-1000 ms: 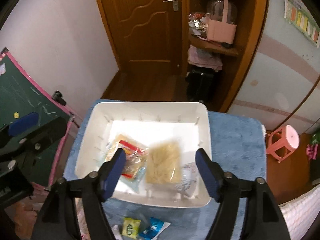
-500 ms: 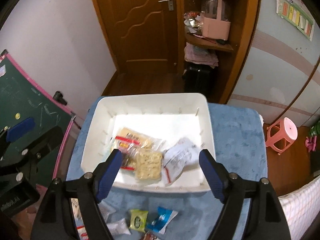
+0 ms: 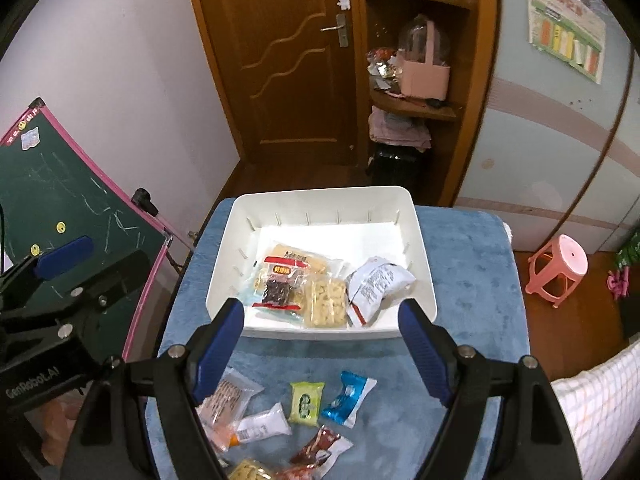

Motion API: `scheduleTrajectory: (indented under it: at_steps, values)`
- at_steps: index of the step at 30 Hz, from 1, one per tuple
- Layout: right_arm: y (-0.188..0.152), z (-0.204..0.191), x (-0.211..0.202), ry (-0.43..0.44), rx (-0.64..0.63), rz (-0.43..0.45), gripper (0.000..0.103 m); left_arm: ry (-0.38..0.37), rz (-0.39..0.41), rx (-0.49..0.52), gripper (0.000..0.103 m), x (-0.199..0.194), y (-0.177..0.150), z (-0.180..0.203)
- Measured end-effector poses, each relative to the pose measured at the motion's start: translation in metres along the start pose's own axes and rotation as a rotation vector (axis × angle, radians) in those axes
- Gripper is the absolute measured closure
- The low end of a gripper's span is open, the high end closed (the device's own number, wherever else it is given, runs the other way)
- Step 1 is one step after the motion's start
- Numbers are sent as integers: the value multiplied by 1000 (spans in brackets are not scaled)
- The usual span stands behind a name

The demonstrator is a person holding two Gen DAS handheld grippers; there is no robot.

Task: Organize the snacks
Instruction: 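Withdraw both tools from the bin back over the snacks, then grasp the clear puffed-corn bag with the left tool while the right tool grasps the nut bag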

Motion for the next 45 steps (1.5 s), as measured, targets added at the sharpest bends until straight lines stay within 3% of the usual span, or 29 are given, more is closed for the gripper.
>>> scheduleTrajectory:
  at_steps: [10, 16, 22, 30, 34, 45]
  values:
    - [-61, 1, -41, -41, 78, 70, 23, -63, -11, 42, 16, -36, -55, -19]
    - [-115, 7, -40, -74, 90, 28, 23, -99, -91, 76, 16, -31, -112, -34]
    - [-172, 22, -26, -122, 141, -47, 23, -147, -220, 130, 16, -8, -178, -29]
    - [-241, 38, 11, -179, 229, -278, 23, -220, -391, 257, 16, 37, -259, 11]
    - [-278, 41, 31, -121, 282, -390, 23, -255, -462, 277, 16, 55, -287, 30]
    - [-322, 26, 77, -16, 238, -490, 23, -268, -560, 316, 17, 86, -319, 52]
Point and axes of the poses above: each gripper's, at about its wrist camera, not at the fingertips, and x roughly the way its jaws point, z to its right, y to its top, the point moved 5 cm from there along x, roughly the way its jaws point, and after that the axes turned 2 degrees about -z, right-handed, at the moved point
